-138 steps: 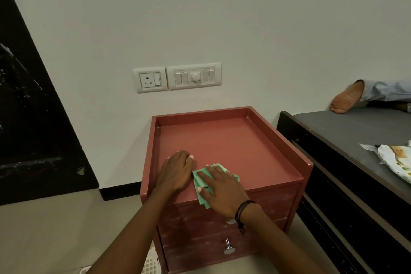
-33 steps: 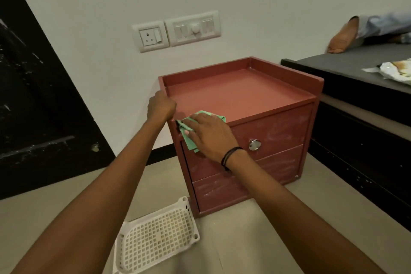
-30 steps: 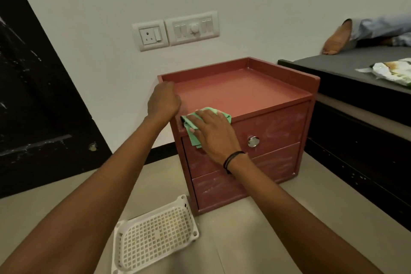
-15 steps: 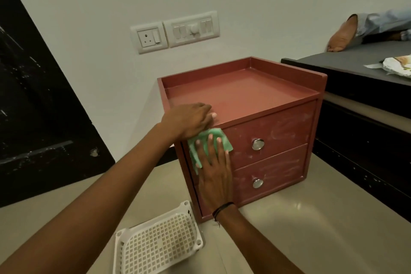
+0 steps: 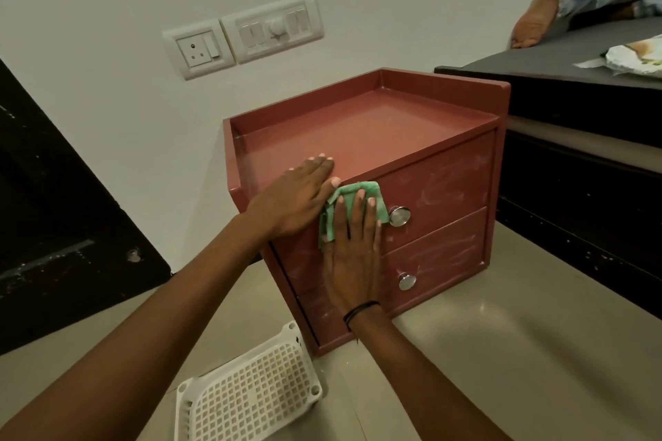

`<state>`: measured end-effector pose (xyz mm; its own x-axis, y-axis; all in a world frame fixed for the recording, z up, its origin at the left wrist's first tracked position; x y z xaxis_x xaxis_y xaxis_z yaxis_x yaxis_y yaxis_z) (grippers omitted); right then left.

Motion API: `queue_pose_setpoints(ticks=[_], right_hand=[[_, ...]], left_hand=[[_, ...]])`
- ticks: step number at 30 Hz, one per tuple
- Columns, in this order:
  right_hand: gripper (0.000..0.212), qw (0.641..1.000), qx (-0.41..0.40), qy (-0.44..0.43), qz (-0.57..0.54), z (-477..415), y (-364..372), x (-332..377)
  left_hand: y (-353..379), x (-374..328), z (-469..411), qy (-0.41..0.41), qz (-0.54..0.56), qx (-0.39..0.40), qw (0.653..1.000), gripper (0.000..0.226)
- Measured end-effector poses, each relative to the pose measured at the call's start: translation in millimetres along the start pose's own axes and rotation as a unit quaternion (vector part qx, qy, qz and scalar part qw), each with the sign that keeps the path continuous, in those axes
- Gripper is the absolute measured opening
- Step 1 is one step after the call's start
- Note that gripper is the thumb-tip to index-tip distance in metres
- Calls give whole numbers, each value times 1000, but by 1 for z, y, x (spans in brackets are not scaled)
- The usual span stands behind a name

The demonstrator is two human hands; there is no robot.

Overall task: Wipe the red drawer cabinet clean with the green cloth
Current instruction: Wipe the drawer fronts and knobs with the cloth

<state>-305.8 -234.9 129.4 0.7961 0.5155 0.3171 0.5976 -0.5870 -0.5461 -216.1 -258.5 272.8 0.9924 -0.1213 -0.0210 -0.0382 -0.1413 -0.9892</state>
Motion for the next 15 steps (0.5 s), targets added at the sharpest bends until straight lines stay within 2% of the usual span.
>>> queue_pose_setpoints(ticks=[4, 8, 11, 15], right_hand=[[62, 999, 8, 25, -41, 15, 8, 34], [71, 996, 39, -59, -44, 53, 29, 75], [72, 997, 47, -54, -32, 64, 35, 79], [90, 997, 55, -55, 3, 51, 26, 59]], left_hand=[[0, -1, 1, 3, -8, 0, 1000, 65], [0, -2, 0, 1, -2, 7, 1000, 65], [0, -1, 1, -1, 4, 6, 1000, 65], [-1, -1, 2, -3, 7, 10, 1000, 65]])
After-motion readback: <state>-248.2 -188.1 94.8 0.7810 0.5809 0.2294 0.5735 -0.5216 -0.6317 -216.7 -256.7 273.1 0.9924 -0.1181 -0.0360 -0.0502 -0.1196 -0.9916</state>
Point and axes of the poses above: each hand's wrist, its own z-axis away from the middle knuckle, its own y-axis out of the palm, x = y × z, the point moved 3 cm from there along -z, towards the middle knuckle, and after that the axes turned 14 degrees about -y, right-handed, at the moved point
